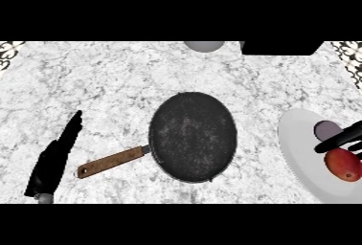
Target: Pick the pear from the plate and place it in the pan
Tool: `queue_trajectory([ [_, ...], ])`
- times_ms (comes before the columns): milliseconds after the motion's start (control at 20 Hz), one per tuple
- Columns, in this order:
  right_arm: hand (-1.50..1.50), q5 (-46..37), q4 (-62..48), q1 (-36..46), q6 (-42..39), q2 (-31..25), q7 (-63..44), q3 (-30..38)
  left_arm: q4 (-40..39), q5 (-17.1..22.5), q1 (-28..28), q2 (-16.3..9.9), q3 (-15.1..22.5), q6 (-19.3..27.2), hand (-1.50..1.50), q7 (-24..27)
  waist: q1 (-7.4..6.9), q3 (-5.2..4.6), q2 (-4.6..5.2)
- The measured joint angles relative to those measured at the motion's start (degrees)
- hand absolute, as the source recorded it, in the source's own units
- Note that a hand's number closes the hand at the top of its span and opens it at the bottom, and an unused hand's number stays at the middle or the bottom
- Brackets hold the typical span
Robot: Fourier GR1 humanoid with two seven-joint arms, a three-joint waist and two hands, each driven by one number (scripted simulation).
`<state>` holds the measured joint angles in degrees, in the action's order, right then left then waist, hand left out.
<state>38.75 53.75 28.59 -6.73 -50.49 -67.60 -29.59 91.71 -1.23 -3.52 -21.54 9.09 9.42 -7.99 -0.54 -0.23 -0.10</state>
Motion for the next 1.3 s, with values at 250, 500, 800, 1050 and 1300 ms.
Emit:
queue_trajectory([
  [250, -1.5, -0.4, -1.7, 0.4, 0.3, 0.7, 0.8, -0.7, 0.3, 0.3, -0.3, 0.0, -1.1, -0.8, 0.0, 0.2, -0.09, -0.35, -0.19],
  [500, 1.5, -0.8, -0.3, -0.6, 1.0, 1.1, 2.0, -1.1, -0.4, -0.1, -0.1, 0.1, -2.0, -1.2, 0.0, 0.4, 0.09, -0.63, -0.42],
  [800, 1.5, -3.2, -2.1, -0.9, 3.0, 1.5, 3.8, -0.1, -1.2, -0.9, -0.9, 1.0, -2.0, -1.5, 0.0, 2.1, 0.14, -1.15, -0.61],
  [1050, 1.5, -3.0, -1.7, -1.9, 5.0, 2.5, 4.6, 1.4, -0.6, -1.6, -1.0, 1.6, -1.8, -1.2, 0.0, 1.4, 0.4, -1.51, -0.86],
  [1300, 1.5, -10.7, 7.6, -4.8, 15.6, 5.7, 7.0, -3.7, -1.4, -1.3, -1.9, 1.2, -2.9, -1.2, 0.0, 1.2, 2.38, -1.99, -2.23],
])
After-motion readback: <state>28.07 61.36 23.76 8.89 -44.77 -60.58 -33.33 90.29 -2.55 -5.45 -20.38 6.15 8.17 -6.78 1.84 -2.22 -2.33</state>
